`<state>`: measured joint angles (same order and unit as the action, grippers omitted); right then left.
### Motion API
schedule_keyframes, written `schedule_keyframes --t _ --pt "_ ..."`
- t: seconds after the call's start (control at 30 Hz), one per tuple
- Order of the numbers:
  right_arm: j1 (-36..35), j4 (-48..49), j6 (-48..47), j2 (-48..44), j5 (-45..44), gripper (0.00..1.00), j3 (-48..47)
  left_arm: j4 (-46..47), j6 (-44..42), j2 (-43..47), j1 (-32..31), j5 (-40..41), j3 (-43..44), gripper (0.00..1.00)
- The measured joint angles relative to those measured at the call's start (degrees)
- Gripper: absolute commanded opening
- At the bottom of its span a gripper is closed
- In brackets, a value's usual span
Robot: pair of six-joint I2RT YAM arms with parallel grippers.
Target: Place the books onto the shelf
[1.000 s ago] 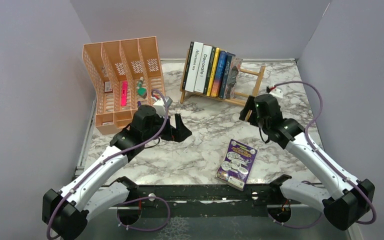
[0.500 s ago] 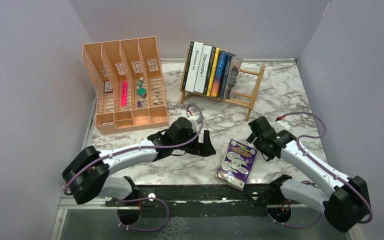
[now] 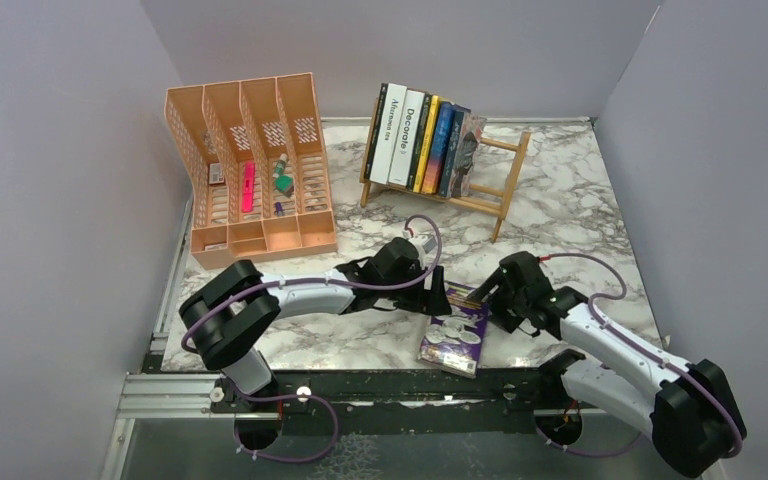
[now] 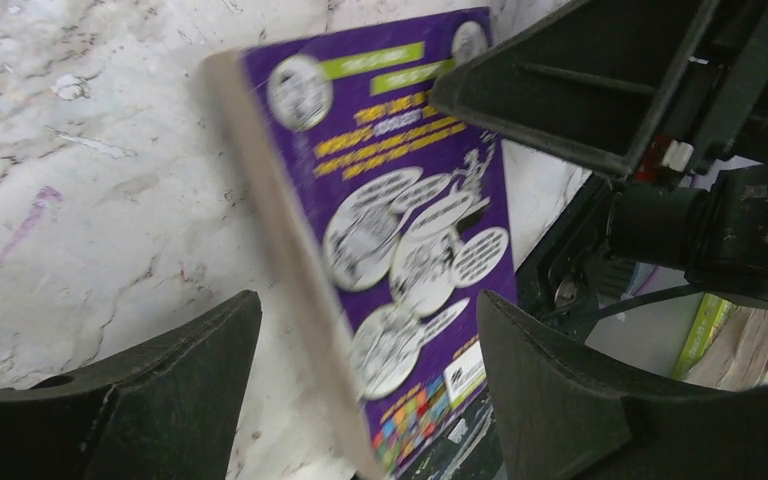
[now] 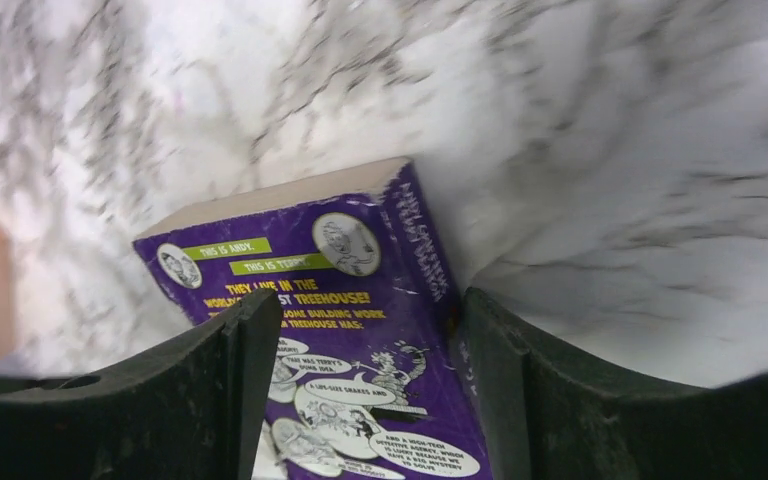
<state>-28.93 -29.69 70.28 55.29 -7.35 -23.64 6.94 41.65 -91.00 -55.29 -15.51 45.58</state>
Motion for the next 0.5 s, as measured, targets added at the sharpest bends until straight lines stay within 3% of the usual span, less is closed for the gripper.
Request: schedule_keyframes --t 0.2,0.4,0.5 --pt "0.4 8.9 0.3 -0.5 8.6 0.70 3.3 0.3 3.3 -3.3 -0.2 0.9 0.5 0.66" --pt "0.5 10.9 -3.3 -0.3 10.3 0.69 3.6 -0.4 7.2 -4.3 0.3 3.8 0.2 0.40" --pt "0.6 12.6 -6.2 0.7 11.2 0.68 3.6 -1.0 8.1 -4.2 0.6 5.7 -0.4 0.22"
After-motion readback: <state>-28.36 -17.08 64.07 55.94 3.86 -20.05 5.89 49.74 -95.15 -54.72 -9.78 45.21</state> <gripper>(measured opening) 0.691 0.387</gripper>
